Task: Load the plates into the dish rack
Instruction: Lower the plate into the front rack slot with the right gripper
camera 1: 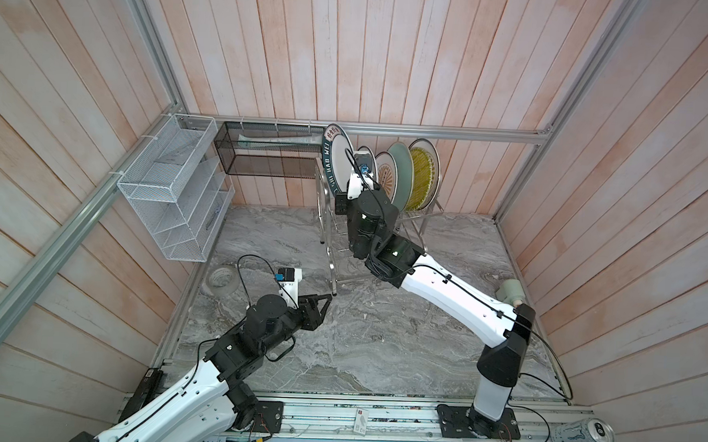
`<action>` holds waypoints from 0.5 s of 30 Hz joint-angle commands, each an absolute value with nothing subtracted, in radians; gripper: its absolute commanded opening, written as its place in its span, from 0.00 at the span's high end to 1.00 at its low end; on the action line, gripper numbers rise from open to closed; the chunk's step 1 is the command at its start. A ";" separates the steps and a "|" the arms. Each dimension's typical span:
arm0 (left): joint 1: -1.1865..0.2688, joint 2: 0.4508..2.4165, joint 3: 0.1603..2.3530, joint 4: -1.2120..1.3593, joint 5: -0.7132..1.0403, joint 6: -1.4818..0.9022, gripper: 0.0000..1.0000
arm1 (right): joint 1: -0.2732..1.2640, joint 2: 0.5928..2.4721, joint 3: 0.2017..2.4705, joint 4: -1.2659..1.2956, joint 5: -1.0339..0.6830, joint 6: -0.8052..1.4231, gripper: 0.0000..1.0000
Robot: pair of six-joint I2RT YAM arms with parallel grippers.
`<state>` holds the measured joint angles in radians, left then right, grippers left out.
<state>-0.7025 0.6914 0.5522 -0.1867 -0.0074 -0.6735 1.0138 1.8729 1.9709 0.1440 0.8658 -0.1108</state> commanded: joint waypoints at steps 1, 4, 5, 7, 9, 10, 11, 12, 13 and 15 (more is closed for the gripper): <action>-0.705 0.678 0.573 -0.202 -0.006 -0.664 0.47 | 1.019 1.895 2.041 0.144 0.904 -0.138 1.00; -0.706 0.670 0.572 -0.209 -0.012 -0.662 0.47 | 1.019 1.919 2.066 0.132 0.913 -0.139 1.00; -0.706 0.669 0.572 -0.212 -0.014 -0.661 0.47 | 1.017 1.927 2.073 0.129 0.919 -0.142 1.00; -0.705 0.668 0.570 -0.214 -0.015 -0.660 0.47 | 1.016 1.940 2.086 0.127 0.929 -0.151 1.00; -0.705 0.668 0.569 -0.215 -0.016 -0.658 0.47 | 1.013 1.955 2.101 0.120 0.943 -0.159 1.00; -0.705 0.668 0.570 -0.215 -0.015 -0.658 0.47 | 1.011 1.961 2.107 0.113 0.948 -0.158 1.00; -0.704 0.668 0.569 -0.215 -0.015 -0.658 0.47 | 1.009 1.967 2.113 0.108 0.949 -0.158 1.00; -0.706 0.669 0.569 -0.213 -0.015 -0.658 0.47 | 1.006 1.971 2.117 0.106 0.953 -0.158 1.00; -0.705 0.669 0.569 -0.212 -0.016 -0.658 0.47 | 1.003 1.975 2.117 0.103 0.954 -0.157 1.00; -0.705 0.670 0.569 -0.213 -0.015 -0.657 0.47 | 0.997 1.983 2.122 0.098 0.959 -0.154 1.00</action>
<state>-0.7025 0.6773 0.5522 -0.1963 -0.0078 -0.6731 1.0096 1.9697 2.0789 0.0776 0.9253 -0.1509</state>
